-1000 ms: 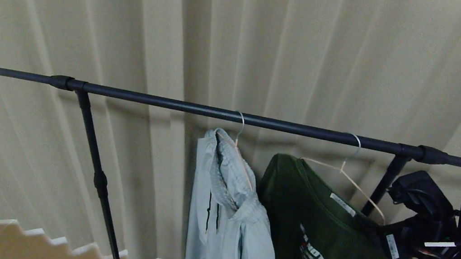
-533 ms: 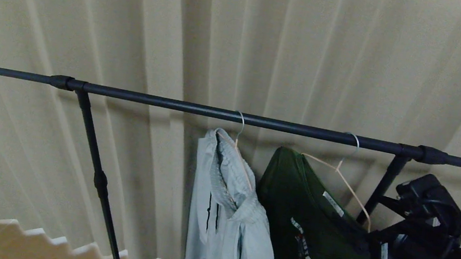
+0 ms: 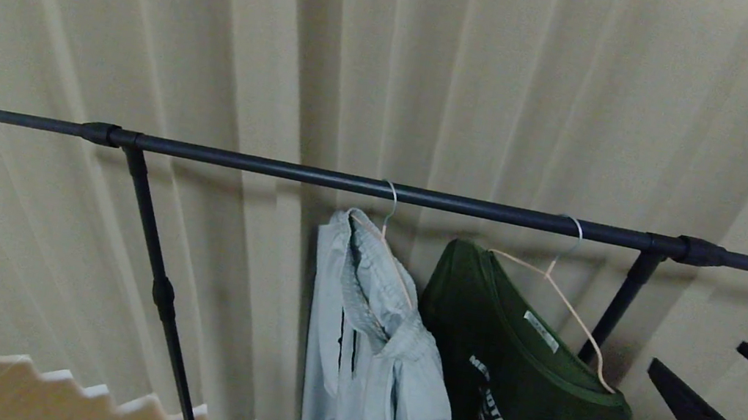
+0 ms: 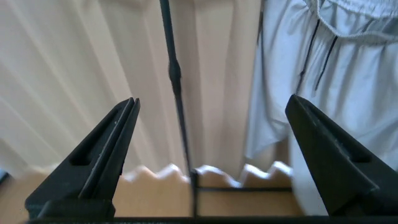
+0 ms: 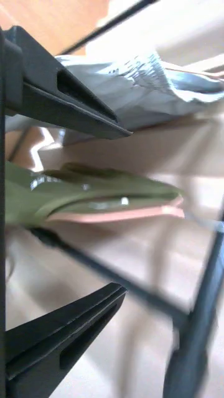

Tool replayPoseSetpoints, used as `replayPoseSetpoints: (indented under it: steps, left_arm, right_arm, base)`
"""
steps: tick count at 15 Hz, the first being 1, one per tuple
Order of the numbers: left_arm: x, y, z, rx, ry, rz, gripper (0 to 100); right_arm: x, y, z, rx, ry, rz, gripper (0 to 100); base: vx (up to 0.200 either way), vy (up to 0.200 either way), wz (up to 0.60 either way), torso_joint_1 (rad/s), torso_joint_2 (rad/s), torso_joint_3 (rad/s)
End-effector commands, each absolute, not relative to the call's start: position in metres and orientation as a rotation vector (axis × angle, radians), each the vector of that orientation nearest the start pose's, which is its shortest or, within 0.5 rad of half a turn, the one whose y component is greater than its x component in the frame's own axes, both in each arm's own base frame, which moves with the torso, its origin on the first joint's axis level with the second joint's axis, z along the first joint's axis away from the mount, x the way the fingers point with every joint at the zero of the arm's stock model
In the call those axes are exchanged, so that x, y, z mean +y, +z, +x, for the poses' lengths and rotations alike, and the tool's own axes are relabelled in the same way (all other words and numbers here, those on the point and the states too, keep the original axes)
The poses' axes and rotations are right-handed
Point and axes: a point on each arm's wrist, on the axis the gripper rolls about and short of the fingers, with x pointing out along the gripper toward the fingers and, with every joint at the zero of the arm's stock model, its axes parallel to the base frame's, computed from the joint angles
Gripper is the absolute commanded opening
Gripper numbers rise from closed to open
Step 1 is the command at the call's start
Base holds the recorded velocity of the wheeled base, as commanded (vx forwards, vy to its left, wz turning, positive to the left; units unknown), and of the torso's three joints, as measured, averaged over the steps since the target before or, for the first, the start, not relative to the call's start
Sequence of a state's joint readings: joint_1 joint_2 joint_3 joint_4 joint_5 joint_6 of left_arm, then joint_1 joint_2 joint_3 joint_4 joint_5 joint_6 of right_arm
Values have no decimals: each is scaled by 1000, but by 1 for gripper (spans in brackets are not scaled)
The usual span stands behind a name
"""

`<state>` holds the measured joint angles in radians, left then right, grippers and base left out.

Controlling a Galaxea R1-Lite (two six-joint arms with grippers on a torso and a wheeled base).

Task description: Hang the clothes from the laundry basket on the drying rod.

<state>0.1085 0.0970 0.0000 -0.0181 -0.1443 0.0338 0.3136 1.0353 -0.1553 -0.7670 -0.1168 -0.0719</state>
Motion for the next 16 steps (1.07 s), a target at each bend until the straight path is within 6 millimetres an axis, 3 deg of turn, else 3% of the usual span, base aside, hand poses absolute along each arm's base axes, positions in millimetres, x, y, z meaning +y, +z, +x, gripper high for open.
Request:
replayPoseSetpoints:
  steps: [1,3,4,5,7,9,11,16]
  left_arm:
    - [-5,79,-15,77,-36,19,100]
    - [-5,79,-15,78,-40,31,100]
    - [-5,79,-15,78,-42,33,100]
    - [-5,79,-15,82,-48,76,100]
    - [-6,78,-15,82,-78,81,100]
    - [-6,78,-15,81,-113,88,100]
    - [-4,78,-17,66,-271,93,100]
    - [-4,77,-22,-3,-213,100,100]
  right_arm:
    - [7,159,64,59,41,-80,100]
    - [0,147,27,132,-15,-88,100]
    - [0,147,25,133,-17,-88,100]
    - [-3,140,-3,183,-33,-92,100]
    - [-5,132,-25,178,-33,-91,100]
    - [-5,125,-33,159,-42,-89,100]
    - [-4,114,-43,162,-84,-86,100]
    - [-3,92,-42,152,-119,-62,100]
  base:
    - [0,0,0,0,0,0]
    - [0,0,0,0,0,0]
    - [0,0,0,0,0,0]
    - [0,0,0,0,0,0]
    - [0,0,0,0,0,0]
    - [0,0,0,0,0,0]
    - [0,0,0,0,0,0]
    - [0,0,0,0,0,0]
